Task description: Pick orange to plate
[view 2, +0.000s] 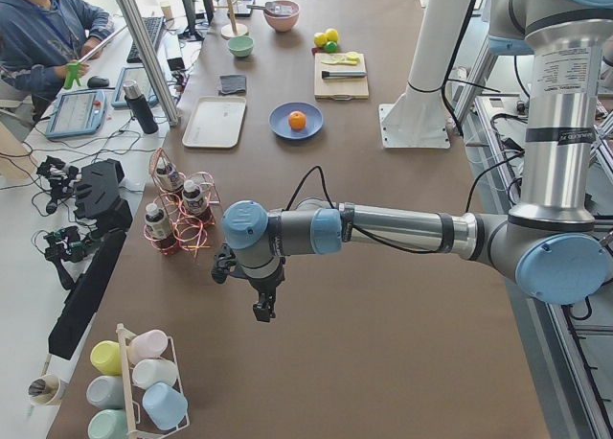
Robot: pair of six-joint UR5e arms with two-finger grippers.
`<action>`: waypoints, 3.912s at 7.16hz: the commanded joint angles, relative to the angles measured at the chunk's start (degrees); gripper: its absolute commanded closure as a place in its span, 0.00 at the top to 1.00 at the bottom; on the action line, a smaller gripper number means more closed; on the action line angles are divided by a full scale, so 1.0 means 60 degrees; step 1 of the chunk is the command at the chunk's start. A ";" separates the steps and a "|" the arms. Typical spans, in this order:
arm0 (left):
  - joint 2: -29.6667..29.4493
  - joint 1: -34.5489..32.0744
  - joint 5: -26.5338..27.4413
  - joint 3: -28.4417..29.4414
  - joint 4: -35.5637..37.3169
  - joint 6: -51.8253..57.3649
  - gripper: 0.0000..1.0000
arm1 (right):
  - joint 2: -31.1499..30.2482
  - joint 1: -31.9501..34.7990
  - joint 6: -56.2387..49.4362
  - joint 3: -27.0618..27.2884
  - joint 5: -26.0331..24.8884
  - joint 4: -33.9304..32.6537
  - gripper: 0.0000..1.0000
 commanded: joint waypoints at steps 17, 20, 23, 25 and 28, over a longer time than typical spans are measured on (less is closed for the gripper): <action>0.0183 -0.0089 -0.0021 -0.0260 -0.0067 -0.0064 0.98 | -0.1405 0.0903 -0.0237 0.0210 0.0534 0.0604 1.00; 0.0183 -0.0089 -0.0020 -0.0245 -0.0067 -0.0064 0.98 | -0.1508 0.0903 -0.0237 0.0344 0.0534 0.0604 1.00; 0.0183 -0.0089 -0.0020 -0.0245 -0.0067 -0.0064 0.98 | -0.1508 0.0903 -0.0237 0.0344 0.0534 0.0604 1.00; 0.0198 -0.0089 -0.0020 -0.0245 -0.0067 -0.0064 0.98 | -0.1523 0.0903 -0.0237 0.0344 0.0578 0.0604 1.00; 0.0198 -0.0104 -0.0020 -0.0245 -0.0052 -0.0064 0.98 | -0.1523 0.0889 -0.0238 0.0344 0.0637 0.0604 1.00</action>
